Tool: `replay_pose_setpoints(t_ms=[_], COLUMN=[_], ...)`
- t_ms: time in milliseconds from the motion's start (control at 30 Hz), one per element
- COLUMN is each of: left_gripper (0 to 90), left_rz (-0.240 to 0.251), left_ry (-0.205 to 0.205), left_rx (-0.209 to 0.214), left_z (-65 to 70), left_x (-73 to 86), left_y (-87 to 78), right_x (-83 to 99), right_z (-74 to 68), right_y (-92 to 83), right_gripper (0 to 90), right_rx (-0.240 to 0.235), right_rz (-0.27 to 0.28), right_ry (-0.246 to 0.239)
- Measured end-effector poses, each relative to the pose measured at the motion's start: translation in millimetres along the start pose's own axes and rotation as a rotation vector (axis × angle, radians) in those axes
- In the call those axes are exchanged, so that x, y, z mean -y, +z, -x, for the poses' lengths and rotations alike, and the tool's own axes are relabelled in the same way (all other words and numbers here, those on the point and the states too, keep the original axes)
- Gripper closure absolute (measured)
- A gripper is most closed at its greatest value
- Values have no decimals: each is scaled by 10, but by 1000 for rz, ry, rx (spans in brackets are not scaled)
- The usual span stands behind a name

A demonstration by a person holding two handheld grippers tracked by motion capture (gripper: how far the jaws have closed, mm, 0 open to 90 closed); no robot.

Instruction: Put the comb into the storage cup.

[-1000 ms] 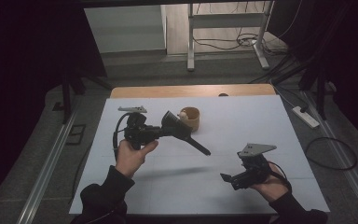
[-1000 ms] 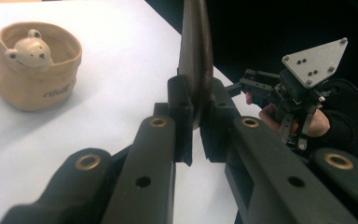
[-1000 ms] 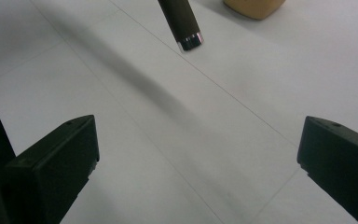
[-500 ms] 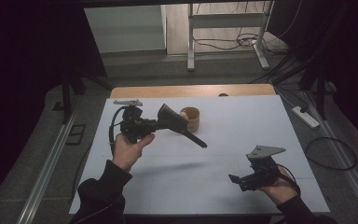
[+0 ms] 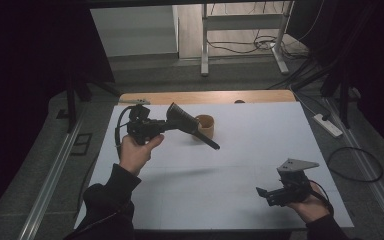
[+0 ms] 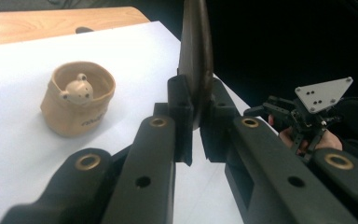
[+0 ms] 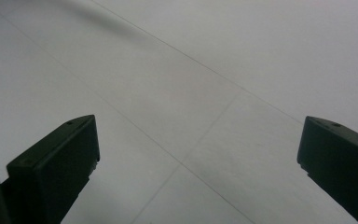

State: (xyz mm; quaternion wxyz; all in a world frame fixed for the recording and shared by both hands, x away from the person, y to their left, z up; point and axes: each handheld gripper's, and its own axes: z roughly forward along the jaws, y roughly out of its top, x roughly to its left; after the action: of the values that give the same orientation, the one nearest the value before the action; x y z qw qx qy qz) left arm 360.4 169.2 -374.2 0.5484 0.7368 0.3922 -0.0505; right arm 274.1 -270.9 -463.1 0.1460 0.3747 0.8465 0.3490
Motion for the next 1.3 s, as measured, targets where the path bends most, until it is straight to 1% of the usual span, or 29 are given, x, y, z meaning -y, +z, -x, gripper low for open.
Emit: replay_pose_setpoints(t_ms=[200, 300, 533, 600, 633, 733, 967, 1233, 1300], left_gripper=[830, 830, 830, 830, 830, 830, 830, 830, 830], left_rz=[11, 20, 25, 25, 25, 25, 31, 40, 38], left_ry=[-3, -9, -16, -14, -15, -19, -34, -58, -56], left_rx=[-14, -16, -28, -34, -37, -49, -73, -104, -115], left_z=[-36, -57, -87, -93, -95, -105, -169, -247, -262], left_x=[-79, -110, -180, -205, -217, -252, -310, -376, -403], left_y=[-26, -43, -56, -57, -58, -59, -62, -52, -44], right_x=[89, 126, 232, 262, 270, 297, 343, 356, 357], right_z=[59, 72, 116, 132, 136, 139, 128, 124, 122], right_y=[-66, -106, -215, -251, -274, -324, -406, -423, -427], right_gripper=[0, 0, 0, 0, 0, 0, 0, 0, 0], right_rx=[26, 46, 82, 88, 92, 101, 116, 120, 121], right_rz=[-27, -31, -54, -52, -43, -38, -36, -32, -31], right_ry=[45, 61, 86, 101, 110, 125, 139, 142, 139])
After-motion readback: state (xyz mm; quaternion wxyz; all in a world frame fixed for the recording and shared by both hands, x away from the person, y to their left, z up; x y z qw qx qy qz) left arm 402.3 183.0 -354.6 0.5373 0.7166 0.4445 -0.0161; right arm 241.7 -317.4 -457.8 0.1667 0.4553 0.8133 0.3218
